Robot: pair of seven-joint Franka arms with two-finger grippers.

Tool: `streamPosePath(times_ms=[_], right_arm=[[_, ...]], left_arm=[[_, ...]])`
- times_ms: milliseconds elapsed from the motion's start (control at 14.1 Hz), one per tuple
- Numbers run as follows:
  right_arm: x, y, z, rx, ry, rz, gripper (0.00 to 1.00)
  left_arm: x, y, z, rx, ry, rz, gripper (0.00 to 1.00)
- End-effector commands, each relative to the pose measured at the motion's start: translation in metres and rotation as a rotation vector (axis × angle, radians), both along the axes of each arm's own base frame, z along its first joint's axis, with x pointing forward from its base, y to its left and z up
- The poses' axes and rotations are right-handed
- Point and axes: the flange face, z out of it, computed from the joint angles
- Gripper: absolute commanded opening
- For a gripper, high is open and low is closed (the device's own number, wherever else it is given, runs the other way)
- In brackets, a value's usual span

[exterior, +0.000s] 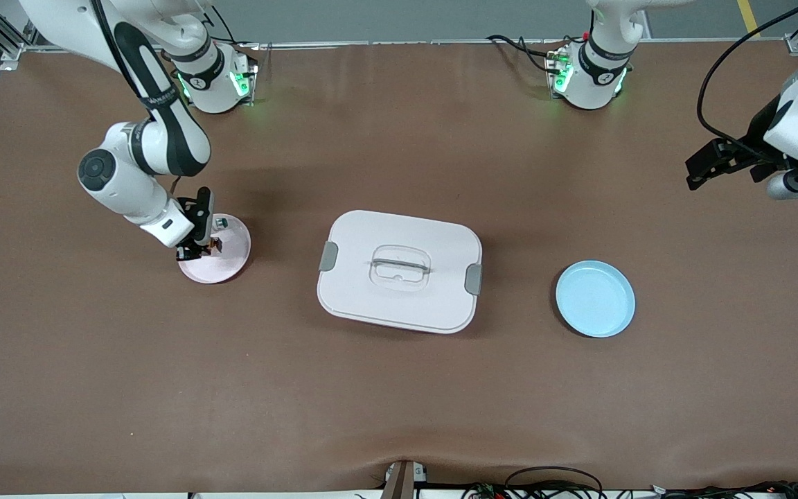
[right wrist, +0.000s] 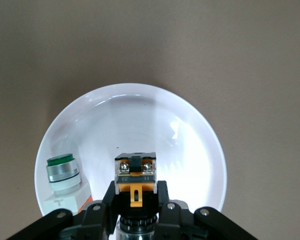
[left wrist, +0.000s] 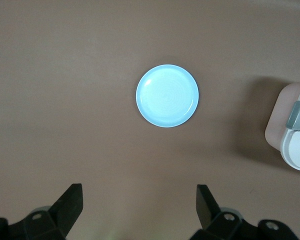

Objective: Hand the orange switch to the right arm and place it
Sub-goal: 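Lower the switch onto the pink plate with the right gripper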

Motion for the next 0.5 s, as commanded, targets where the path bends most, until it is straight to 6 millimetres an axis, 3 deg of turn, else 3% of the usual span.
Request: streamPosePath(times_ms=[0, 426], right_arm=[[0.003, -0.004, -0.009, -0.006, -0.003, 0.016, 0.00], [0.005, -0.002, -0.019, -0.010, -0.008, 0.015, 0.00]], left_arm=[[-0.007, 0.002, 0.005, -0.017, 0.003, -0.014, 1.00], [-0.014, 0.004, 0.008, -0.017, 0.022, -0.016, 1.00]])
